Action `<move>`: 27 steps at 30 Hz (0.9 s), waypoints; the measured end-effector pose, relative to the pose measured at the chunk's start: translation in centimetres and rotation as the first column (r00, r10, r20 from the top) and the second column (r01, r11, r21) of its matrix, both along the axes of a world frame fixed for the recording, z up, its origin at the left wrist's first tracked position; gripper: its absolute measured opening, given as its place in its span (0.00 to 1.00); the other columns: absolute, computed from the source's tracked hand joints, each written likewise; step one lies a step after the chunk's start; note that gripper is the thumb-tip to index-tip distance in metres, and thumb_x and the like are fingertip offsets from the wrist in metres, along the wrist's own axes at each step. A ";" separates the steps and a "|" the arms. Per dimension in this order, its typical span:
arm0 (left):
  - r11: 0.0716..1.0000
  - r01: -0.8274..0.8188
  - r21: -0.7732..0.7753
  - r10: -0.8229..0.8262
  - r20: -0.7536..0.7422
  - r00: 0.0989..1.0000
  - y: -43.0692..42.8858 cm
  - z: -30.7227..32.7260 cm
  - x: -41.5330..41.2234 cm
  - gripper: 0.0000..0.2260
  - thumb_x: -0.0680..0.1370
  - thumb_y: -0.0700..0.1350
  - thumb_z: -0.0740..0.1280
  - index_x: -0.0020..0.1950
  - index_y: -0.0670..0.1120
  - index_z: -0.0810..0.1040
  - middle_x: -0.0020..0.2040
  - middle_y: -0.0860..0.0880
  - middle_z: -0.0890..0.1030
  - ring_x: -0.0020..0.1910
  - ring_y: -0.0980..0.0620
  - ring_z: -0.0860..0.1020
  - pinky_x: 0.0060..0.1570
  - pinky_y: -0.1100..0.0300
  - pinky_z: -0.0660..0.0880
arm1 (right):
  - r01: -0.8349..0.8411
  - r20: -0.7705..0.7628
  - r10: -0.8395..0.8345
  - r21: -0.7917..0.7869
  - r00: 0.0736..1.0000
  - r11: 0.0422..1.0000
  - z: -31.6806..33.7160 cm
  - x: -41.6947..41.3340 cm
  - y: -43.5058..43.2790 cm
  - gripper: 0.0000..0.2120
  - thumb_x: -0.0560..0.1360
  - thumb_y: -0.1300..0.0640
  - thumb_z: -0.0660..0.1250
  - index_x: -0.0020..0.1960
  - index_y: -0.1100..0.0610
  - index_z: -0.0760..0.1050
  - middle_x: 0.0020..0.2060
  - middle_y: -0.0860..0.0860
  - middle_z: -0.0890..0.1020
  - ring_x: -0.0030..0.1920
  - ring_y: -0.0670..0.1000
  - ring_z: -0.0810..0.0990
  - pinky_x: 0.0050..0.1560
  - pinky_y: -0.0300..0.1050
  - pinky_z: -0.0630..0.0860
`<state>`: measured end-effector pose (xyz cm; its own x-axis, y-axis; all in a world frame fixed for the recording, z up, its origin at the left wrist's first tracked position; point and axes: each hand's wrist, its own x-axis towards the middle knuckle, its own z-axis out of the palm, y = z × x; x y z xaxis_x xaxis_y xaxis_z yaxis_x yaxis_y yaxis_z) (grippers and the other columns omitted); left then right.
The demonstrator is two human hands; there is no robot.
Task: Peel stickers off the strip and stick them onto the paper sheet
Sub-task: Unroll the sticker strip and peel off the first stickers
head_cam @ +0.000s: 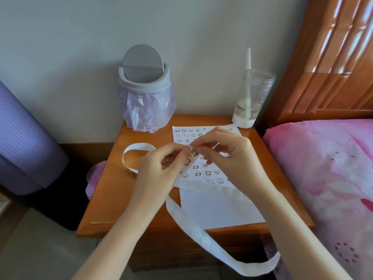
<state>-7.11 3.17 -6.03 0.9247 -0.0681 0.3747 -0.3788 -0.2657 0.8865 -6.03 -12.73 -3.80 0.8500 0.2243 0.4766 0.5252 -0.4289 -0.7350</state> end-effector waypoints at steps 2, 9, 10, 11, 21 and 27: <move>1.000 0.012 0.008 -0.012 -0.002 1.000 0.0 0.0 0.0 0.06 0.75 0.46 0.66 0.44 0.58 0.78 0.36 0.68 0.80 0.43 0.67 0.79 0.37 0.77 0.72 | 0.000 -0.013 0.000 0.000 1.000 1.000 0.0 0.0 0.0 0.06 0.73 0.65 0.69 0.47 0.58 0.82 0.41 0.48 0.80 0.37 0.49 0.80 0.38 0.47 0.80; 1.000 0.023 0.013 -0.023 0.016 1.000 0.1 -0.1 0.0 0.06 0.75 0.44 0.67 0.48 0.54 0.80 0.38 0.63 0.81 0.45 0.66 0.79 0.39 0.76 0.72 | -0.020 -0.126 0.024 0.032 0.992 0.999 0.2 0.1 -0.3 0.03 0.72 0.63 0.71 0.46 0.59 0.81 0.40 0.50 0.82 0.37 0.50 0.80 0.39 0.49 0.80; 1.000 0.025 0.011 -0.025 0.017 1.000 0.1 -0.1 -0.1 0.06 0.75 0.44 0.67 0.48 0.53 0.80 0.40 0.62 0.81 0.45 0.66 0.80 0.39 0.76 0.72 | -0.021 -0.133 0.026 0.037 0.991 0.999 0.2 0.0 -0.3 0.03 0.72 0.63 0.71 0.45 0.59 0.81 0.40 0.50 0.82 0.37 0.49 0.80 0.39 0.49 0.80; 1.000 0.027 0.005 -0.027 0.015 1.000 0.0 0.0 -0.1 0.05 0.74 0.45 0.67 0.49 0.52 0.81 0.40 0.62 0.81 0.45 0.65 0.80 0.39 0.76 0.73 | -0.021 -0.135 0.026 0.036 0.991 0.999 0.3 0.0 -0.4 0.03 0.71 0.63 0.71 0.45 0.59 0.81 0.39 0.49 0.82 0.37 0.49 0.80 0.39 0.48 0.80; 1.000 0.005 -0.022 -0.006 -0.045 0.999 -0.3 -0.2 -0.1 0.04 0.73 0.51 0.66 0.46 0.56 0.80 0.36 0.60 0.82 0.44 0.64 0.80 0.38 0.75 0.73 | 0.029 -0.178 -0.033 -0.025 0.983 0.999 0.4 0.1 -0.5 0.01 0.72 0.59 0.70 0.42 0.54 0.79 0.41 0.42 0.78 0.41 0.43 0.76 0.42 0.35 0.75; 0.995 -0.017 -0.095 0.007 -0.103 0.995 -0.3 0.1 -0.1 0.07 0.67 0.57 0.65 0.43 0.60 0.78 0.37 0.65 0.82 0.41 0.63 0.81 0.36 0.74 0.75 | 0.025 -0.105 -0.036 -0.103 0.994 0.994 0.2 0.1 -0.4 0.02 0.73 0.60 0.69 0.45 0.54 0.78 0.45 0.46 0.76 0.42 0.45 0.75 0.45 0.35 0.74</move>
<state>-7.22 2.86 -5.94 0.9591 -0.0246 0.2818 -0.2815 -0.1815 0.9422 -5.93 -13.13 -3.56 0.9018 0.2401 0.3593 0.4320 -0.5186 -0.7378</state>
